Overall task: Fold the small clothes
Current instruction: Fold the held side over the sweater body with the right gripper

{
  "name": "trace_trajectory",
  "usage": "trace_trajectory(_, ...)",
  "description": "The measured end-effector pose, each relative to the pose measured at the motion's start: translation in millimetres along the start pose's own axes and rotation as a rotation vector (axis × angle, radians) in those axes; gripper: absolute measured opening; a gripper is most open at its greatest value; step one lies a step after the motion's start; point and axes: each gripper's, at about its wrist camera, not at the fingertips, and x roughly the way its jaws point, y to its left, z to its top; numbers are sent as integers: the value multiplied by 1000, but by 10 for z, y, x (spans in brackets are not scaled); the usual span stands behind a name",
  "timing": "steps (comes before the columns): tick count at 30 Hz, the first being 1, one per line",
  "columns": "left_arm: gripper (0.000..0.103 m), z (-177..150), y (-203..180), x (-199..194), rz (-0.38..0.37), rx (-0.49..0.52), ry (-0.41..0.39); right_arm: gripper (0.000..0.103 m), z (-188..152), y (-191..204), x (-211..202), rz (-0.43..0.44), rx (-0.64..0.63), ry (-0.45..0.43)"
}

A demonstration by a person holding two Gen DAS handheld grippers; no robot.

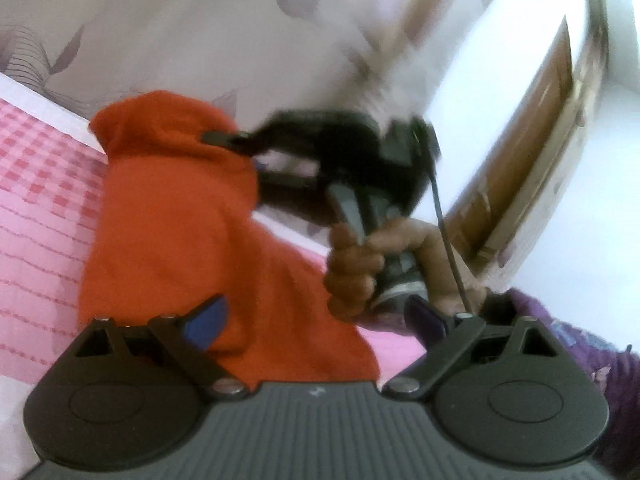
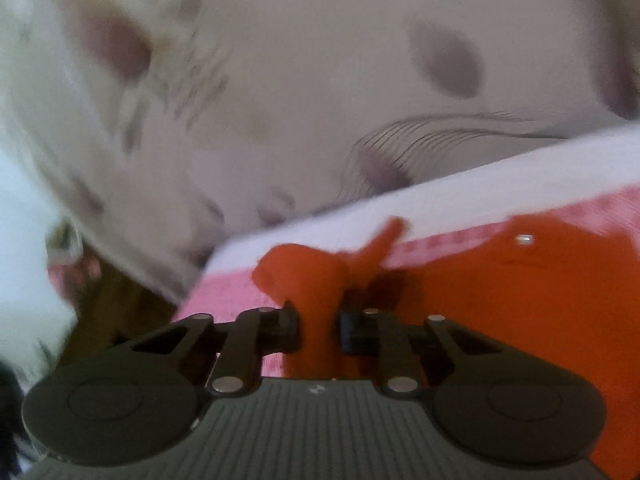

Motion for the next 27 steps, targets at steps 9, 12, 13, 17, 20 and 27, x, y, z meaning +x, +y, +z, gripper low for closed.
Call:
trace_trajectory(9, 96, -70, -175, 96, -33, 53, 37, 32, 41, -479, -674, 51, 67, -43)
trace_trajectory(12, 96, -55, -93, 67, -37, 1, 18, 87, 23, -331, -517, 79, 8, -3)
trace_trajectory(13, 96, -59, -71, 61, -35, -13, 14, 85, 31, -309, -407, 73, 9, 21)
trace_trajectory(17, 96, -83, -26, 34, -33, -45, 28, 85, 3, -273, -54, 34, -13, 94)
trace_trajectory(20, 96, -67, -39, 32, -39, -53, 27, 85, -47, -239, 168, 32, -29, 136)
trace_trajectory(27, 96, -20, -97, -11, -50, -21, -24, 20, -213, 18, 348, -28, -141, 149)
